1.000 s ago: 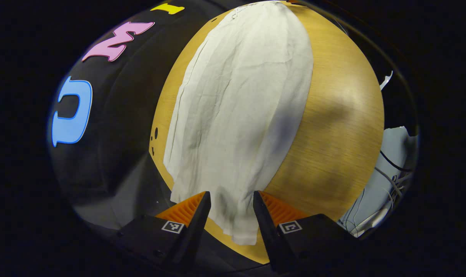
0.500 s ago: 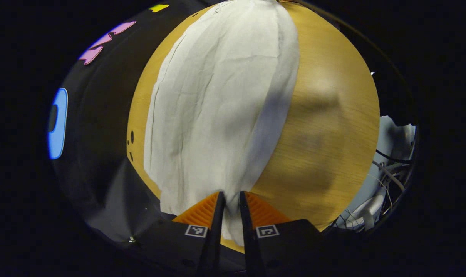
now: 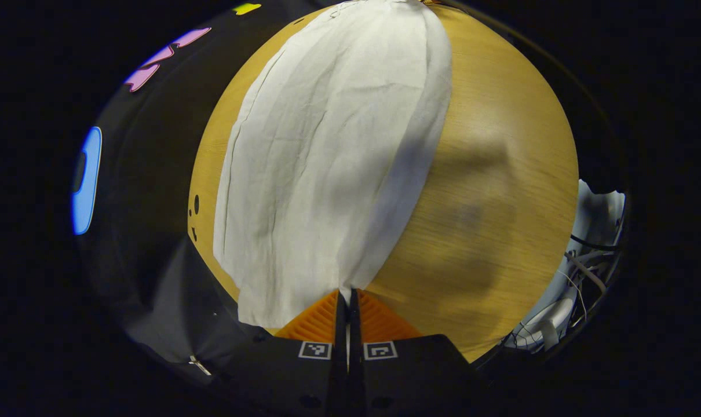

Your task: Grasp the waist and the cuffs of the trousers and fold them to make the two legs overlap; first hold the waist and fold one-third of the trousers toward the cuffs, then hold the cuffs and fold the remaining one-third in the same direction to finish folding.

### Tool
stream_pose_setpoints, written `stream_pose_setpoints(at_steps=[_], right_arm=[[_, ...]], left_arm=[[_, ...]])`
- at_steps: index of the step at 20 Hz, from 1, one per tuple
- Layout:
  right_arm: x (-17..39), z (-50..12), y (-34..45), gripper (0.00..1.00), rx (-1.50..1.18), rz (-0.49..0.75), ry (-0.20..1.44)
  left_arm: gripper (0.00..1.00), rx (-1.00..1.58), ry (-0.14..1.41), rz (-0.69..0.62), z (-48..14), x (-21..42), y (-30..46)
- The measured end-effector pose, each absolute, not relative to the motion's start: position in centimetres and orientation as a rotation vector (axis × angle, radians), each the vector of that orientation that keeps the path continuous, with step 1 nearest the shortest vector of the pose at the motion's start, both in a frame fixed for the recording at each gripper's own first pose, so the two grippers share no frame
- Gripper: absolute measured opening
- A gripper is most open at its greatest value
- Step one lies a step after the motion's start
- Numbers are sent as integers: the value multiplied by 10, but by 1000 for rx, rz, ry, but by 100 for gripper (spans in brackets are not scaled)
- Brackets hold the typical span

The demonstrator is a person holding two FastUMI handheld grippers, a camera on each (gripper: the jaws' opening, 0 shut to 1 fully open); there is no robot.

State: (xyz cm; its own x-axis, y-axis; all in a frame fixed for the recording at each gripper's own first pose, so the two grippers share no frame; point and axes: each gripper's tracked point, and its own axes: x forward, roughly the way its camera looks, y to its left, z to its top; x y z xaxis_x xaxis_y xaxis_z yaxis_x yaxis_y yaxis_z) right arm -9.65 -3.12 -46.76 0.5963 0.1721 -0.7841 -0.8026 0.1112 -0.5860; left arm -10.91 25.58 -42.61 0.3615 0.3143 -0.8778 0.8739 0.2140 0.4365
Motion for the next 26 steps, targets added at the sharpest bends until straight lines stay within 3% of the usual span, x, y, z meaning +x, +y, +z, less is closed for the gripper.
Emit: stream_pose_setpoints(at_steps=[3, 4, 5, 8, 11, 16, 26], right_arm=[[-85, -480, -33, 76, -1280, 788, 661], [-82, -481, -34, 56, -1272, 772, 682], [-81, -484, -34, 53, -1260, 770, 712], [-85, -488, -33, 18, -1246, 768, 749], [-81, -491, -34, 8, -1299, 767, 704], [-82, -480, -34, 5, -1323, 733, 694], [-39, -408, -36, 5, -1198, 523, 563]], left_arm=[[6, 1361, 1181, -552, -426, -108, 255], [6, 1359, 1178, -547, -426, -108, 256], [6, 1359, 1174, -540, -427, -107, 256], [6, 1366, 1157, -523, -427, -107, 256], [6, 1369, 1134, -493, -428, -106, 256], [5, 1329, 1091, -369, -427, -98, 256], [5, 1219, 911, -121, -371, -50, 254]])
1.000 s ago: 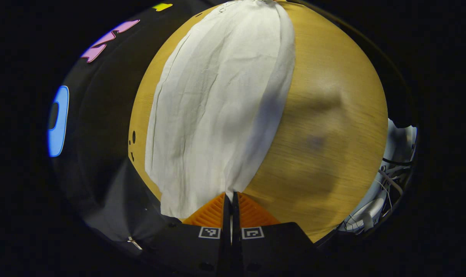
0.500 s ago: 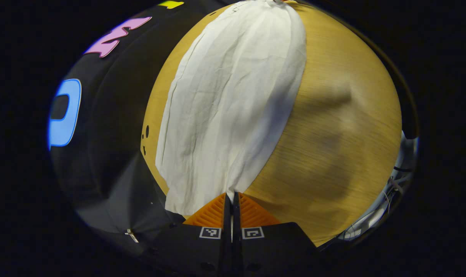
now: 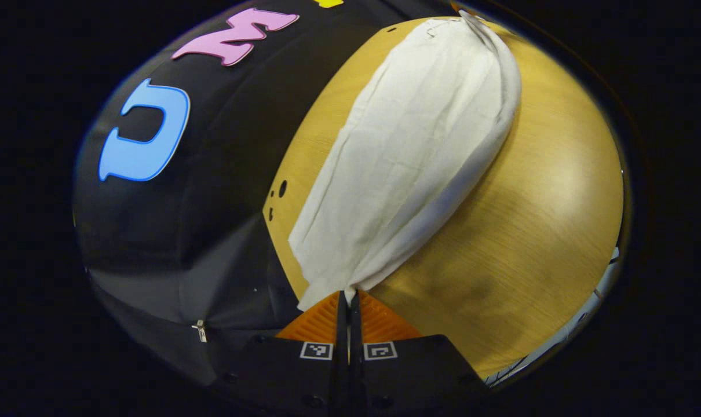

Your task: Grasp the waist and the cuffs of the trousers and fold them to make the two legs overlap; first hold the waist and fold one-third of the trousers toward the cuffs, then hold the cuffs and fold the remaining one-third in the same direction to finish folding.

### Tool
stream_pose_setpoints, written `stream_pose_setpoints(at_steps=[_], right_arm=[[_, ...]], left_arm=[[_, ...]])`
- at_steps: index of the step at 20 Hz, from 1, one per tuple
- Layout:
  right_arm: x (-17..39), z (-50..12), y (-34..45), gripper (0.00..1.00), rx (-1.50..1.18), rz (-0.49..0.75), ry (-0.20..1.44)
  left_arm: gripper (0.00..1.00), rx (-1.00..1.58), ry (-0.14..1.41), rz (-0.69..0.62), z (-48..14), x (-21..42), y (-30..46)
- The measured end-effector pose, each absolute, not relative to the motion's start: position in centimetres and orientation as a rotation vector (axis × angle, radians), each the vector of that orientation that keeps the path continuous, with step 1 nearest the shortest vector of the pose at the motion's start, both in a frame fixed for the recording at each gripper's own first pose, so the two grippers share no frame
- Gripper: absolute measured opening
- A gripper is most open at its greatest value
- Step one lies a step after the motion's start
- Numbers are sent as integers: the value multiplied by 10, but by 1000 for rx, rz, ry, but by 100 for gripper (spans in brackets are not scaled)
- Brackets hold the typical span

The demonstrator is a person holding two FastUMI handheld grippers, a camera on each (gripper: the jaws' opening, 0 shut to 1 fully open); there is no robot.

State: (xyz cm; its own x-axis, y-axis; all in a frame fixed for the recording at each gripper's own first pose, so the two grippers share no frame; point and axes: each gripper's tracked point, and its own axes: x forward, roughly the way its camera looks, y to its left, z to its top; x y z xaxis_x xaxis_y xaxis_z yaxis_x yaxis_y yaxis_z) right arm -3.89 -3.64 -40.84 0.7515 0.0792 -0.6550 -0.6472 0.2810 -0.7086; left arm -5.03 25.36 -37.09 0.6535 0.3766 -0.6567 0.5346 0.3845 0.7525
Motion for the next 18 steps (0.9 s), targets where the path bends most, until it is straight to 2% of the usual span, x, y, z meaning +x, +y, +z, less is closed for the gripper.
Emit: stream_pose_setpoints(at_steps=[11, 18], right_arm=[[29, -386, -36, 5, -1053, 381, 559], [74, -399, -30, 5, -986, 350, 607]], left_arm=[[5, 1116, 852, 33, -344, 18, 251], [5, 1034, 907, 101, -361, 63, 257]])
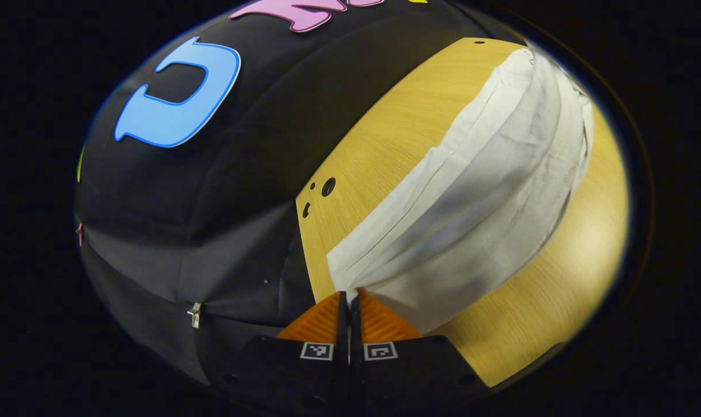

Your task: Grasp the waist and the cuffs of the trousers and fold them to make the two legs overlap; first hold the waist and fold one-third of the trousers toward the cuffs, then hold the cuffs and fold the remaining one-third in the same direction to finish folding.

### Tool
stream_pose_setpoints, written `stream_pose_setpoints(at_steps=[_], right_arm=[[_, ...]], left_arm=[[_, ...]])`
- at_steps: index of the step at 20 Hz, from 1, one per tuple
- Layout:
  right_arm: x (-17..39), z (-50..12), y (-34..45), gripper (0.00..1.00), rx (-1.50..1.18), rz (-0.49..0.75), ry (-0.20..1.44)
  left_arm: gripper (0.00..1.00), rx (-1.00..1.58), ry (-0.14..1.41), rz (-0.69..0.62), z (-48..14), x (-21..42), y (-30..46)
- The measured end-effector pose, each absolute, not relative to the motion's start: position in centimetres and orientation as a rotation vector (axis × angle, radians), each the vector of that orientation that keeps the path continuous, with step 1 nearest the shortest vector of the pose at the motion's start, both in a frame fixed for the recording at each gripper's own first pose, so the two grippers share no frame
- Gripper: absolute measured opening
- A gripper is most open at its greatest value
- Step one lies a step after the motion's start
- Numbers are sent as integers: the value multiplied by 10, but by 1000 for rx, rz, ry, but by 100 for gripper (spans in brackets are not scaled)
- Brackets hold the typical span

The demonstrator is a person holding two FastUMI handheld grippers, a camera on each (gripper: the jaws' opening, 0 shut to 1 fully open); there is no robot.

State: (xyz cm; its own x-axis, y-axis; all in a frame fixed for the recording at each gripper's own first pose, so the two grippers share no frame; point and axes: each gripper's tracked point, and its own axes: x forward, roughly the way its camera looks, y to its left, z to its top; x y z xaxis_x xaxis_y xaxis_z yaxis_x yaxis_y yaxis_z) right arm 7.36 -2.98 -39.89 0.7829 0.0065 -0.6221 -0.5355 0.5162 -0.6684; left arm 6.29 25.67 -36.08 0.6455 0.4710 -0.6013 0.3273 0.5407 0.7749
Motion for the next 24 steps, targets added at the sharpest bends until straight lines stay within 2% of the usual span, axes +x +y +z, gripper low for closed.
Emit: stream_pose_setpoints(at_steps=[9, 17, 21, 24], right_arm=[[115, -444, -27, 5, -930, 387, 693], [132, -490, -26, 5, -930, 427, 776], [134, -497, -26, 9, -906, 417, 800], [137, -491, -28, 17, -934, 397, 775]], left_arm=[[5, 1046, 986, 120, -398, 112, 264], [5, 1084, 1074, 131, -431, 116, 268], [5, 1075, 1118, 114, -445, 114, 270], [5, 1085, 1144, 111, -451, 111, 271]])
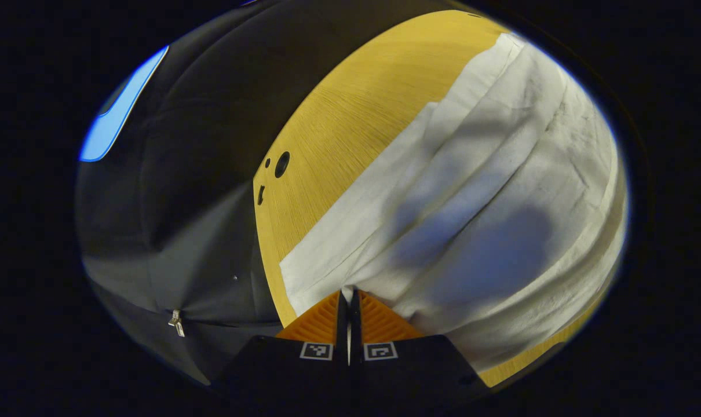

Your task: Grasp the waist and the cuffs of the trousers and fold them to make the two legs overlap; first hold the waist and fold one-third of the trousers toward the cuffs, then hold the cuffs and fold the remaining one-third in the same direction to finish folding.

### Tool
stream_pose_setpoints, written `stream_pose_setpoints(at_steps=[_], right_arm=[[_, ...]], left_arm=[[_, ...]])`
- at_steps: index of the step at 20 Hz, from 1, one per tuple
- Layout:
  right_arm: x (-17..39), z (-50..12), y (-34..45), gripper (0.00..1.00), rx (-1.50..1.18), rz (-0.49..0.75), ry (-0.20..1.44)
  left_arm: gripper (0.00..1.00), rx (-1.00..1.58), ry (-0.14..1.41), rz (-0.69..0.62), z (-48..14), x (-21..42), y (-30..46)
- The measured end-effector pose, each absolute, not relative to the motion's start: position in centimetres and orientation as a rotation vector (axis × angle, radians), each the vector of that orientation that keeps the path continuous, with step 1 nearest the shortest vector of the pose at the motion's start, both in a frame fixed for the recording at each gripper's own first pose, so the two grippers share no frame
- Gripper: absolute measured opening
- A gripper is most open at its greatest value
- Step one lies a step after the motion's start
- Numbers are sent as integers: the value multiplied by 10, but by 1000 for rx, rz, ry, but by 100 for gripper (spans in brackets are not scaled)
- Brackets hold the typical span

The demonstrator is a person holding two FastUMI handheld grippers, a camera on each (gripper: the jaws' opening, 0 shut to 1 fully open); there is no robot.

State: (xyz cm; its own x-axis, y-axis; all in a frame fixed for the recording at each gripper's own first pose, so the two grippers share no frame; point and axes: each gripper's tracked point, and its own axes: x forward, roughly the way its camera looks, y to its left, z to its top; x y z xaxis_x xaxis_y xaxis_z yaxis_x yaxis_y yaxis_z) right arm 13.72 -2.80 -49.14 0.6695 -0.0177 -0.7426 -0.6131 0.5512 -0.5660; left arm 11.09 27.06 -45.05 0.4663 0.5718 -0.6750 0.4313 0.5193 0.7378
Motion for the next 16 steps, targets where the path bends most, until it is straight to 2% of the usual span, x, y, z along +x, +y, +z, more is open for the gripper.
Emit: stream_pose_setpoints(at_steps=[1, 2, 3, 5, 7, 8, 9, 14, 15, 16], right_arm=[[141, -490, -30, 24, -950, 389, 762], [142, -488, -31, 37, -951, 384, 759], [142, -485, -34, 45, -947, 370, 758], [144, -473, -42, 51, -919, 326, 747], [147, -450, -54, 64, -885, 257, 721], [147, -437, -61, 85, -857, 219, 702], [144, -426, -67, 87, -812, 182, 688], [109, -389, -88, 87, -408, 26, 715], [99, -387, -90, 87, -313, 0, 733], [87, -386, -91, 87, -224, -29, 745]], left_arm=[[5, 1092, 1145, 112, -451, 112, 270], [5, 1098, 1149, 115, -452, 110, 271], [6, 1109, 1154, 119, -452, 110, 272], [7, 1122, 1154, 130, -451, 111, 271], [8, 1142, 1155, 141, -450, 110, 272], [9, 1146, 1154, 147, -448, 110, 274], [11, 1141, 1149, 157, -446, 109, 274], [41, 1060, 1054, 214, -409, 102, 280], [37, 1040, 1009, 226, -393, 101, 279], [42, 1021, 967, 236, -376, 97, 280]])
